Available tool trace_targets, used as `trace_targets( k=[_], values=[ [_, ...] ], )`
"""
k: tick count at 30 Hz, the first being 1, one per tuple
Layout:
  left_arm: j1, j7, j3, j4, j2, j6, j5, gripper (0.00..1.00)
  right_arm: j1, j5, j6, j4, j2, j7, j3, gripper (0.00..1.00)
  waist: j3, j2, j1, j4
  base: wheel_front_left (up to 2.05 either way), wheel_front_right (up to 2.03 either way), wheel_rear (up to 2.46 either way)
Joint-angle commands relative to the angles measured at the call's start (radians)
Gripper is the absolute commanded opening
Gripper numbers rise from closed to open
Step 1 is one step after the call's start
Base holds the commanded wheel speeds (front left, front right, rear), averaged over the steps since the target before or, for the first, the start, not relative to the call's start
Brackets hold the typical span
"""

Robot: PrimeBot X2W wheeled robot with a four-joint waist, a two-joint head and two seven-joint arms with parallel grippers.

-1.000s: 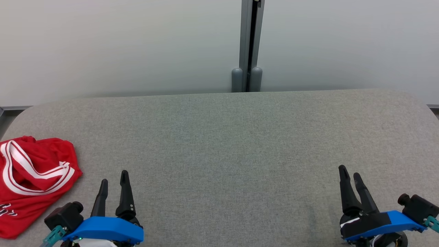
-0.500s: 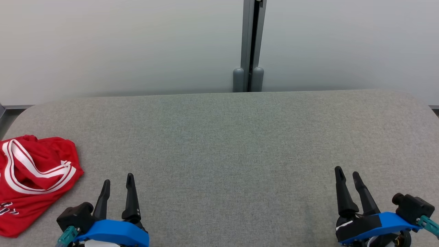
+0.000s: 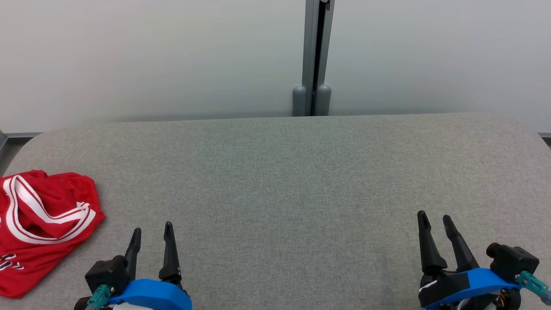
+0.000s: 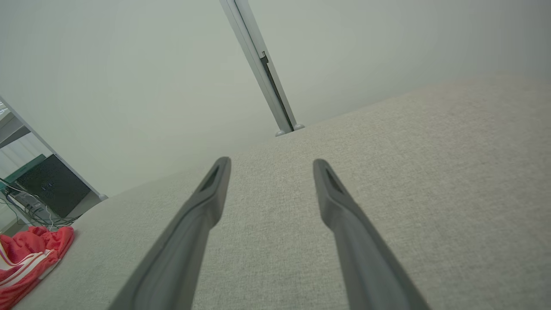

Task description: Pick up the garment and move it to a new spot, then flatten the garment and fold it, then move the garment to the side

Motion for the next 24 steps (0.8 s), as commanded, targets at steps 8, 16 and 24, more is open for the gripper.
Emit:
trace_targets(
  k=[8, 16, 24],
  values=[
    [-0.007, -0.001, -0.010, 0.003, 0.008, 0.022, 0.060, 1.00, -0.015, -0.084, 0.002, 0.004, -0.009, -0.022, -0.001, 1.00, -0.001, 0.0000, 0.0000, 0.002, 0.00, 0.00, 0.00],
    [0.006, -0.005, -0.020, -0.001, 0.012, 0.036, 0.101, 1.00, -0.014, -0.140, 0.002, 0.013, -0.010, -0.038, 0.003, 1.00, -0.004, 0.0000, 0.0000, 0.003, 0.00, 0.00, 0.00],
    [0.017, -0.002, -0.028, -0.004, 0.016, 0.049, 0.139, 1.00, -0.012, -0.186, 0.003, 0.024, -0.010, -0.053, 0.009, 1.00, -0.005, 0.0000, 0.0000, 0.003, 0.00, 0.00, 0.00]
  ],
)
